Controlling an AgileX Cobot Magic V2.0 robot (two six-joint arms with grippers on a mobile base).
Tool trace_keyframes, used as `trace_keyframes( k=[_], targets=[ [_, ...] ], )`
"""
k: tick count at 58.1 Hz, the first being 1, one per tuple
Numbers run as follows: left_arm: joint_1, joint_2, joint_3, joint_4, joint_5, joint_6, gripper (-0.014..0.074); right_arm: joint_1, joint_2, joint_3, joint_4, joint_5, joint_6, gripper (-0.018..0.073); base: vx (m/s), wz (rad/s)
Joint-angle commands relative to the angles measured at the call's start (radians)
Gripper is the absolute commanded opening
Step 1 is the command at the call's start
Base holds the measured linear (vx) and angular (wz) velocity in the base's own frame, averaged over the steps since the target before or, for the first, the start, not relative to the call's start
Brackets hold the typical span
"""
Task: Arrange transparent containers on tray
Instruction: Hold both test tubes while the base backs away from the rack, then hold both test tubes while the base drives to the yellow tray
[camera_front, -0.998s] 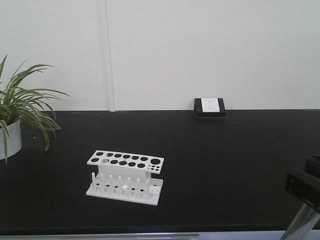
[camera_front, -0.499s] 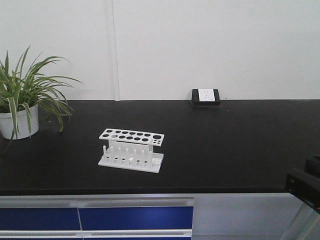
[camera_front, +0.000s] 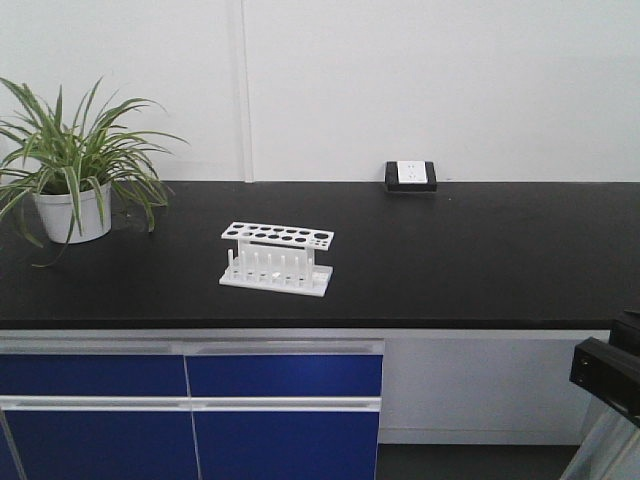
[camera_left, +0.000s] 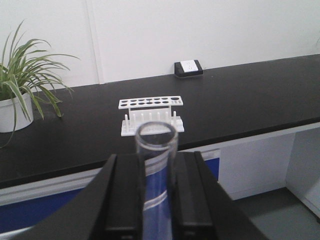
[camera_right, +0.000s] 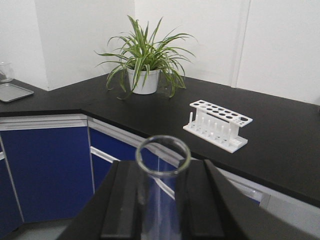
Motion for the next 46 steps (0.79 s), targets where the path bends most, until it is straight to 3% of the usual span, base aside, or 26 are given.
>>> trace_keyframes(
  k=[1, 46],
  targets=[
    [-0.005, 0.005, -0.038, 0.006, -0.078, -0.008, 0.0114, -0.004, 0.002, -0.027, -0.005, -0.085, -0.009, 0.0057, -0.31, 0.03],
    [-0.005, 0.005, -0.038, 0.006, -0.078, -0.008, 0.0114, -0.004, 0.002, -0.027, -0.005, -0.085, -0.009, 0.0057, -0.3, 0.08]
  ],
)
